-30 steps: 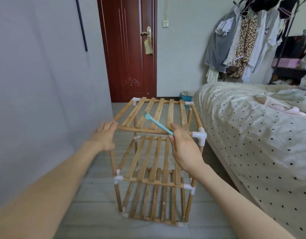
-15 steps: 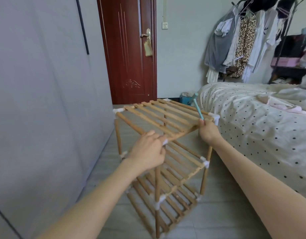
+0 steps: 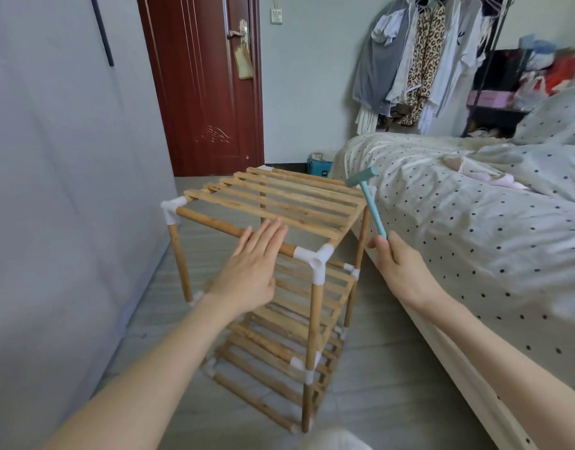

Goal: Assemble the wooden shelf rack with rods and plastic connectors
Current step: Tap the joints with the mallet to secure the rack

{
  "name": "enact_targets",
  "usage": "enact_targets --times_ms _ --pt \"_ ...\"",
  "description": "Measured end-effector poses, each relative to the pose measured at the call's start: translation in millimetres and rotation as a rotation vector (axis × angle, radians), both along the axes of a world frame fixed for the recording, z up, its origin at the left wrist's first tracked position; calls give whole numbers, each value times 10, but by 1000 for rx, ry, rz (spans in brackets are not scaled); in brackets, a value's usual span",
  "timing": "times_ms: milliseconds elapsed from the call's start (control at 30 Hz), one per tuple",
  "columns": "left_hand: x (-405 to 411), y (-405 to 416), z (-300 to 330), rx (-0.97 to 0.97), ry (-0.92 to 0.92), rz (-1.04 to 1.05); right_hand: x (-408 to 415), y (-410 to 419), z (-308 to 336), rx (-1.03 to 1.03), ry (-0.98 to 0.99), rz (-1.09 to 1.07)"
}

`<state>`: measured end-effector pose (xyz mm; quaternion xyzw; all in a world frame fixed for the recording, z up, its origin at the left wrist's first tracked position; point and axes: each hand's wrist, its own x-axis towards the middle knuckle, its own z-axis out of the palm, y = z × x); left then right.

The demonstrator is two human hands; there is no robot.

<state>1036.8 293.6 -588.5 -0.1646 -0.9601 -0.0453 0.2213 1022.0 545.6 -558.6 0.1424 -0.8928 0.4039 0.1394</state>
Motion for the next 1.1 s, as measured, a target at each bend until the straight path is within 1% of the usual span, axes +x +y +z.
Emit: enact_targets --times_ms 67,133,167,233,267,300,333,367,400,433,467,533,567,600,667,700,733,767,800,833,867,933,1000,1033,1067,1100 --pt "-4 11 13 6 -8 13 162 93 9 133 -11 75" --pt "15 23 15 12 -15 22 276 162 76 177 41 101" --pt "27 34 18 19 -22 25 303 184 131 139 86 84" --pt "46 55 23 34 -35 29 399 174 235 -21 236 1" --pt "53 64 31 41 -38 32 445 161 258 -68 295 -34" --pt "59 73 41 47 -39 36 481 145 257 -37 296 -38" --pt "67 83 52 51 -42 41 525 123 245 102 202 8" --pt "72 92 61 53 -47 45 561 126 219 287 68 94" --pt "76 99 66 56 -47 47 580 150 217 389 -9 156" --pt "78 102 67 59 -47 48 559 183 261 383 -9 169" --pt "79 104 68 62 -46 48 526 208 341 279 68 125" --pt "75 107 67 69 -45 45 522 228 412 -38 328 -38" --pt "74 112 66 72 -43 47 529 219 414 -57 362 -59" --pt "72 113 69 72 -42 47 569 168 400 51 295 -51" --pt "76 104 69 67 -42 46 595 148 243 392 17 89" --pt "78 100 60 68 -40 46 590 166 241 398 0 121" --pt "72 96 52 69 -36 42 549 197 300 381 16 115" --pt "68 95 45 72 -32 38 567 199 359 205 137 75" --pt "64 95 39 75 -26 36 555 202 379 74 255 24" --pt "59 96 37 77 -20 37 542 207 375 26 290 21" --pt "59 95 37 75 -16 38 579 172 386 113 238 38" --pt "59 92 36 68 -18 39 624 153 304 374 31 131" --pt "56 87 22 67 -13 39 561 189 349 309 91 130" --pt "51 87 20 72 -7 40 567 180 408 121 206 89" --pt "52 93 20 77 -4 41 561 177 423 -25 301 30" --pt "56 103 22 82 -3 44 553 178 403 -58 325 22"
